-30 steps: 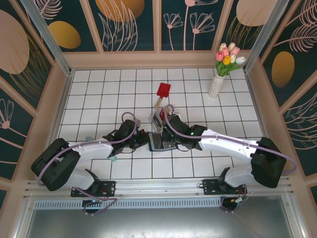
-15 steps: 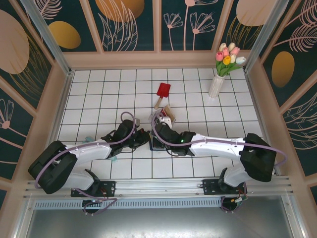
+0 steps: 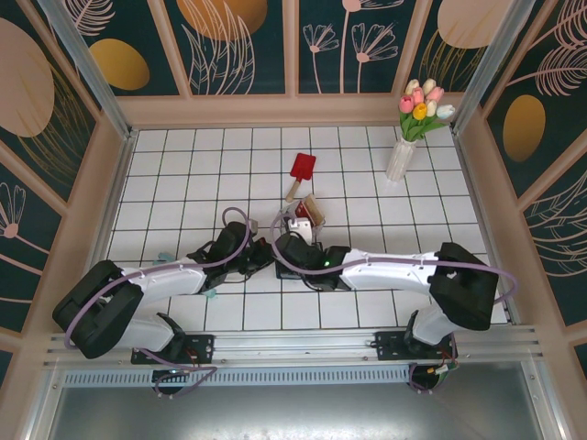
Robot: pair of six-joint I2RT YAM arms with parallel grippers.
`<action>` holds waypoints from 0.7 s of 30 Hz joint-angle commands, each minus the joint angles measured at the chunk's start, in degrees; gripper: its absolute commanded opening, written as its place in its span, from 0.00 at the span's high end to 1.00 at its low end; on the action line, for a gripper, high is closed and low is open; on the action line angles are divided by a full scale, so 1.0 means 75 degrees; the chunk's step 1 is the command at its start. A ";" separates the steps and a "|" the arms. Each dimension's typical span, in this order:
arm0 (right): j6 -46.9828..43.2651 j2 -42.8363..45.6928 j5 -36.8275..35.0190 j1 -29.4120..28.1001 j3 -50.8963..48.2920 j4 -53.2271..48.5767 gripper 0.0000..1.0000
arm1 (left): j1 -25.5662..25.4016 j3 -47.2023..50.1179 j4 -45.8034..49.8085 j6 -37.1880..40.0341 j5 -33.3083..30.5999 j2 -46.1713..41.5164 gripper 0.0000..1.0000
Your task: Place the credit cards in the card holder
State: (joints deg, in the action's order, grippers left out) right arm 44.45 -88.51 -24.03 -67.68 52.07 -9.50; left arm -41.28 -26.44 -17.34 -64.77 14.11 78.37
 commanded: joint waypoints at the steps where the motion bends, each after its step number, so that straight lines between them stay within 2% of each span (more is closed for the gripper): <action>1: 0.0132 -0.0126 -0.0630 -0.0220 0.0352 -0.0373 1.00 | -0.0042 0.0027 -0.0318 -0.0118 -0.0109 -0.0082 1.00; 9: 0.0522 -0.0267 -0.1656 -0.0422 0.0891 -0.1825 1.00 | -0.0031 -0.0003 -0.0018 -0.0059 -0.0291 -0.0159 1.00; 21: 0.0634 0.0096 -0.1708 -0.0281 0.0646 -0.2150 0.99 | -0.0039 0.0009 0.0176 0.0008 -0.0440 -0.0237 1.00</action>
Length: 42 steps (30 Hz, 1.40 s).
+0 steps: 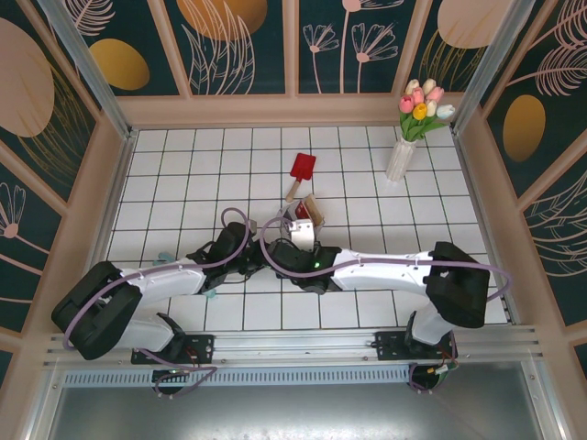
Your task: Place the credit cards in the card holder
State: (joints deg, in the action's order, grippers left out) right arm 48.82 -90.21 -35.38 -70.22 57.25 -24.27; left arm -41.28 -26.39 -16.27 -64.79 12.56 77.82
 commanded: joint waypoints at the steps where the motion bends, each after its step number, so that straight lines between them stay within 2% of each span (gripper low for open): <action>1: -0.0017 0.0397 -0.0082 0.0057 -0.0050 -0.0007 0.99 | -0.0039 0.0003 0.0037 0.0002 -0.0222 -0.0175 1.00; 6: -0.0628 0.0531 0.0903 0.0051 -0.0211 0.1489 0.99 | -0.0036 -0.0008 -0.0059 -0.0005 -0.0189 -0.0158 1.00; 9: -0.0614 0.0293 0.1001 0.0052 -0.0086 0.1585 0.99 | -0.0039 0.0013 -0.0146 -0.0043 -0.0136 -0.0146 1.00; 21: -0.0343 -0.0480 0.0701 0.0039 0.0146 0.0891 1.00 | -0.0039 0.0073 -0.0165 -0.0097 -0.0163 -0.0240 1.00; 26: -0.0208 -0.0674 0.0126 -0.0077 0.0504 0.0047 1.00 | -0.0035 0.0054 -0.0089 -0.0071 -0.0208 -0.0254 1.00; 42: -0.0282 0.0505 0.0193 0.0305 -0.0089 -0.0135 0.99 | -0.0032 0.0027 0.0353 0.0132 -0.0491 -0.0130 1.00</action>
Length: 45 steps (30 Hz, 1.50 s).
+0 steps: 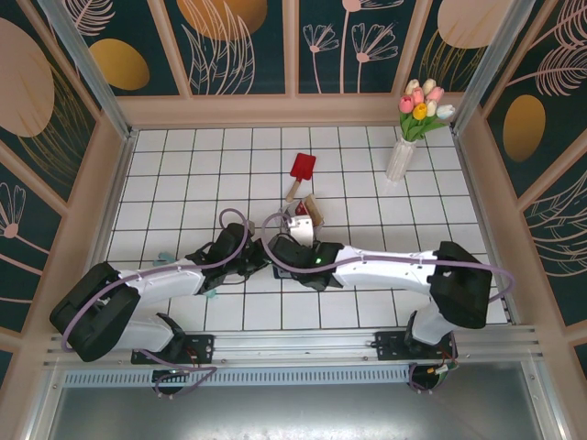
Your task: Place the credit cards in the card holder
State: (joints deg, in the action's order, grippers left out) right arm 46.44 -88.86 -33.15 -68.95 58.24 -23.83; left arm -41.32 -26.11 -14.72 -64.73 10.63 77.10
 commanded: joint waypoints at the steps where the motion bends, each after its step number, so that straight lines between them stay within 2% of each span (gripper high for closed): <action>1: 0.0056 0.0370 -0.0070 0.0211 -0.0299 -0.0206 1.00 | -0.0028 -0.0011 0.0140 0.0114 -0.0223 -0.0022 1.00; 8: 0.0138 0.0536 0.0117 0.0682 -0.0756 -0.0246 1.00 | -0.0033 -0.0070 0.0337 0.0301 -0.0320 0.0088 1.00; 14: -0.0191 0.1281 0.1682 0.1536 -0.1603 0.1033 0.99 | -0.0034 -0.0140 0.0539 0.0524 -0.0504 0.0365 1.00; 16: -0.0319 0.1595 0.2548 0.1880 -0.1908 0.1646 1.00 | -0.0032 -0.0151 0.0539 0.0594 -0.0555 0.0452 1.00; 19: -0.0402 0.2063 0.3069 0.1966 -0.2254 0.2404 0.99 | -0.0034 -0.0198 0.0567 0.0760 -0.0676 0.0604 1.00; 23: -0.0522 0.1994 0.4675 0.2298 -0.2644 0.3497 1.00 | -0.0033 -0.0257 0.0490 0.0871 -0.0702 0.0831 1.00; 28: -0.0500 0.1278 0.4968 0.2364 -0.2844 0.3973 1.00 | -0.0030 -0.0351 0.0487 0.0966 -0.0735 0.1028 1.00; 36: -0.0650 0.1126 0.5079 0.2782 -0.3496 0.4524 1.00 | -0.0027 -0.0409 0.0628 0.1013 -0.0862 0.1115 0.99; 41: -0.0340 0.0912 0.5840 0.2853 -0.4069 0.5673 1.00 | -0.0033 -0.0419 0.0513 0.1042 -0.0744 0.1222 0.99; 45: -0.0036 0.0724 0.5971 0.2853 -0.4331 0.6351 1.00 | -0.0028 -0.0468 0.0534 0.1179 -0.0644 0.1334 0.98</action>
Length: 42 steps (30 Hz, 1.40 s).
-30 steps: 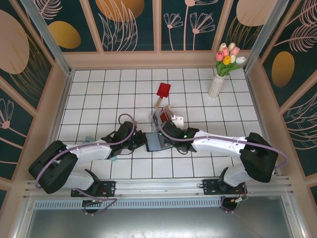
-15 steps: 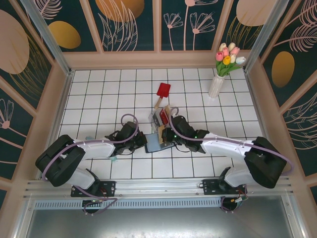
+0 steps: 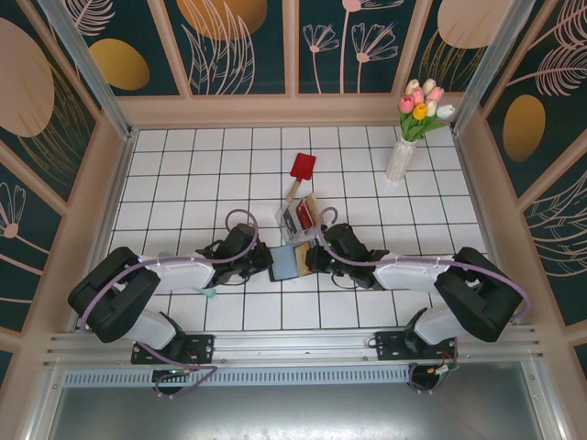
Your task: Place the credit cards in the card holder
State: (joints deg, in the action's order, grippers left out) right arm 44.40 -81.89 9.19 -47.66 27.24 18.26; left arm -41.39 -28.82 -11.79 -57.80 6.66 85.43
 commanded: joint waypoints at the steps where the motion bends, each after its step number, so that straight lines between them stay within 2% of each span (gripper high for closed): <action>1: 0.0261 -0.0294 0.0378 0.0026 -0.0188 0.0793 1.00 | -0.0023 -0.0107 0.0165 0.0281 -0.0102 0.0246 0.98; 14: 0.0370 -0.1144 0.1131 0.0402 -0.0009 0.1305 1.00 | -0.0024 -0.0195 0.0472 0.0452 -0.0142 0.0365 0.96; 20: 0.0543 -0.1196 0.1606 0.0530 -0.0182 0.1865 1.00 | -0.0024 -0.0189 0.0913 0.0437 -0.0618 0.0050 0.85; 22: 0.0622 -0.1247 0.1552 0.0530 -0.0257 0.1914 1.00 | -0.0014 -0.0190 0.1052 0.0453 -0.0761 -0.0076 0.78; 24: 0.0638 -0.1268 0.1392 0.0536 -0.0359 0.1941 1.00 | -0.0022 -0.0155 0.1029 0.0453 -0.0763 -0.0175 0.77; 29: 0.0838 -0.1435 0.1472 0.0542 -0.0455 0.2221 1.00 | -0.0025 -0.0097 0.0996 0.0463 -0.0671 -0.0181 0.83; 34: 0.1283 -0.1457 0.1464 0.0522 -0.0586 0.2682 1.00 | -0.0025 -0.0070 0.0852 0.0469 -0.0557 -0.0095 0.99; 39: 0.1406 -0.1682 0.1561 0.0381 -0.0501 0.2988 1.00 | -0.0021 -0.0083 0.0802 0.0541 -0.0528 -0.0025 1.00; 42: 0.1666 -0.1772 0.1775 0.0378 -0.0629 0.3635 1.00 | -0.0019 -0.0159 0.0791 0.0583 -0.0416 0.0114 1.00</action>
State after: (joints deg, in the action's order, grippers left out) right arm 54.61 -93.32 19.62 -43.59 23.70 41.43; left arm -41.25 -30.00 -6.83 -54.59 2.20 84.42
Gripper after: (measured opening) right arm 0.053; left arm 0.067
